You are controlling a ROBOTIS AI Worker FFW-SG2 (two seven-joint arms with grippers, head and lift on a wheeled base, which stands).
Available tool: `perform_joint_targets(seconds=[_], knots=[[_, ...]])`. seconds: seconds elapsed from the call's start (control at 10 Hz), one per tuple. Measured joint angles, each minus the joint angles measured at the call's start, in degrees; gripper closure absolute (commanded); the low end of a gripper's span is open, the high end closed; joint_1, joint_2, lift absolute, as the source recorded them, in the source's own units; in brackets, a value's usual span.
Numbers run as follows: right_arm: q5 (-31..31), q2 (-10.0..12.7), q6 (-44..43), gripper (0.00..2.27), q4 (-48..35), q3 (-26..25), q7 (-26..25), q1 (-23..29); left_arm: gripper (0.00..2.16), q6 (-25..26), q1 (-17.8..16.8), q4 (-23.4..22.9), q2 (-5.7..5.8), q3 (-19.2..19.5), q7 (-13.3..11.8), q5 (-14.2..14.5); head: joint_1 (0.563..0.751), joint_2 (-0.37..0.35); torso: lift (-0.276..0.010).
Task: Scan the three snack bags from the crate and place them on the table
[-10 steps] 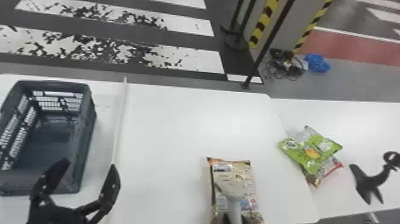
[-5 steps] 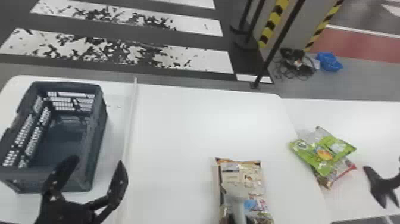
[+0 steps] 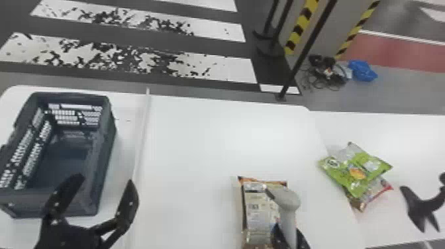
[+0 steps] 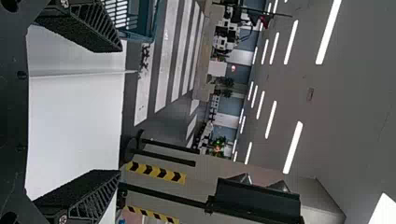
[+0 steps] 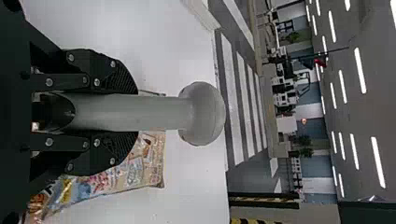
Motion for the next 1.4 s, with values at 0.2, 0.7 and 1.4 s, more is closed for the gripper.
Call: perform_joint_targets(seconds=[0.2,0.7,1.4], knots=[[-5.84,0.00,8.42,2.20,-0.69,-9.52,7.27,-3.81,0.06,-0.07,0.53,-0.14,0.16,-0.08,-0.07,0.00,0.695,-0.350,-0.037],[-3.41,-5.35,28.80,2.20,9.93,-21.86,19.10,-21.15,0.06,0.20,1.60,-0.81,0.24,-0.84,0.09,-0.88,0.695,-0.350,-0.037],[3.76,-8.04,31.55,0.00,25.37,-21.84,17.12,-32.44,0.06,1.01,1.55,-1.23,0.40,-0.53,0.09,-1.05,0.695,-0.350,-0.037]])
